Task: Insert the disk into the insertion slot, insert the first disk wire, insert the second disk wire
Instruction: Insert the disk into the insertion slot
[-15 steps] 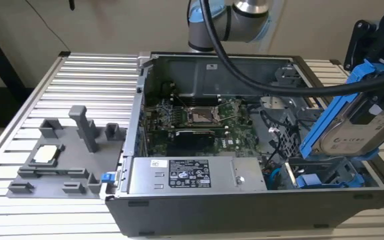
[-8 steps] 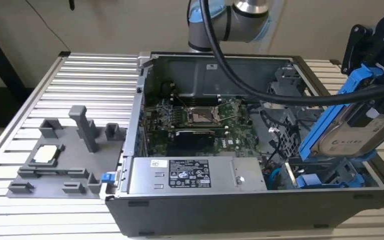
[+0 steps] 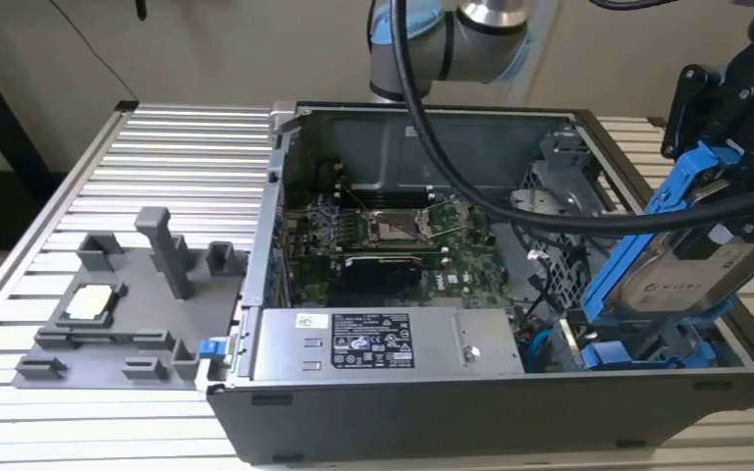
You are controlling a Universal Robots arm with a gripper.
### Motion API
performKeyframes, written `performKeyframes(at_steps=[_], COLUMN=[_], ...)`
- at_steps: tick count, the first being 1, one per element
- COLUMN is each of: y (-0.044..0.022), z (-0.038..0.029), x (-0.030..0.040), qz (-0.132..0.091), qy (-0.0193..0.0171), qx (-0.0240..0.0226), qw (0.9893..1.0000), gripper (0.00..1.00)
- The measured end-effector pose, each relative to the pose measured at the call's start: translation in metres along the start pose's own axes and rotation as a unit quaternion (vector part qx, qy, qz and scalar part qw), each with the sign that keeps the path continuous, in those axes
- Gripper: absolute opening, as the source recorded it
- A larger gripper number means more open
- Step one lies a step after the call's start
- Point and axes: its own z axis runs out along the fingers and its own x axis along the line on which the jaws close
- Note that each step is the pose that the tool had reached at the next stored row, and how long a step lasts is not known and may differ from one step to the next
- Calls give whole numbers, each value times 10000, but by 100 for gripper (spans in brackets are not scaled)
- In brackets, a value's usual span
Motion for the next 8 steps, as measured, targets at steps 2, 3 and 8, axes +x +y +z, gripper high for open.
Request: performKeyframes(at_steps=[2,3,8], y=[-1,-1,-9], z=[22,32,73], x=[0,0,-2], qz=[-3,-4,-17], qy=[-7,-11,-76], qx=[0,0,1], qw=[10000,10000,10000], gripper=[33,33,33])
